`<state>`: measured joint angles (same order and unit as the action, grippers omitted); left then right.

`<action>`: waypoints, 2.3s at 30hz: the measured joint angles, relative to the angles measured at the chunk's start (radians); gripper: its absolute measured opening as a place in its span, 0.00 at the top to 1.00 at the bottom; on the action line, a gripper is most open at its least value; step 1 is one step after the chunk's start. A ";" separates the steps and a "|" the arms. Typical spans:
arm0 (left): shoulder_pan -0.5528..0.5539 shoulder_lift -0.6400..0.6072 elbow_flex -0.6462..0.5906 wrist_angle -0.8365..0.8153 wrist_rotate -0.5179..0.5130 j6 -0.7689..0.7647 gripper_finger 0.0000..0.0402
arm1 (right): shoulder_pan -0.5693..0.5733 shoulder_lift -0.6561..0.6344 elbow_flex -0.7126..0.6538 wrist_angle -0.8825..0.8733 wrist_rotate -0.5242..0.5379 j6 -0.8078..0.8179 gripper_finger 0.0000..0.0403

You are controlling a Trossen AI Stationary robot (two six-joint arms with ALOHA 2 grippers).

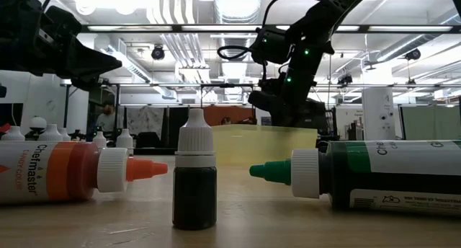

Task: Pick & Place food coloring
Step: Put the small red food coloring bottle into the yellow bin, then put the small black food coloring bottle into the yellow bin

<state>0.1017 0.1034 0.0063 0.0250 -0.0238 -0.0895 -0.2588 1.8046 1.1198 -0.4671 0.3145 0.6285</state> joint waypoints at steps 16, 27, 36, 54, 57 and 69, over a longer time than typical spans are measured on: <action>0.000 0.000 0.000 0.000 0.000 0.000 1.00 | -0.001 -0.004 0.000 0.001 -0.001 0.000 0.79; 0.001 0.000 0.000 0.000 0.000 0.000 1.00 | 0.000 -0.065 0.000 0.003 0.000 0.000 0.78; 0.001 0.000 0.000 0.000 0.000 0.000 1.00 | 0.027 -0.162 0.000 0.013 -0.001 -0.009 0.78; 0.000 0.000 0.000 0.000 0.000 0.000 1.00 | 0.121 -0.347 -0.011 0.008 -0.034 -0.142 0.75; 0.000 0.000 0.000 0.000 0.000 0.000 1.00 | 0.126 -0.356 -0.012 0.005 -0.062 -0.197 0.75; 0.000 0.000 0.000 0.000 0.000 0.000 1.00 | 0.194 -0.359 -0.024 0.000 -0.213 -0.402 0.78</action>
<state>0.1020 0.1034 0.0063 0.0250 -0.0238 -0.0895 -0.0648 1.4455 1.0954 -0.4675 0.1014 0.2267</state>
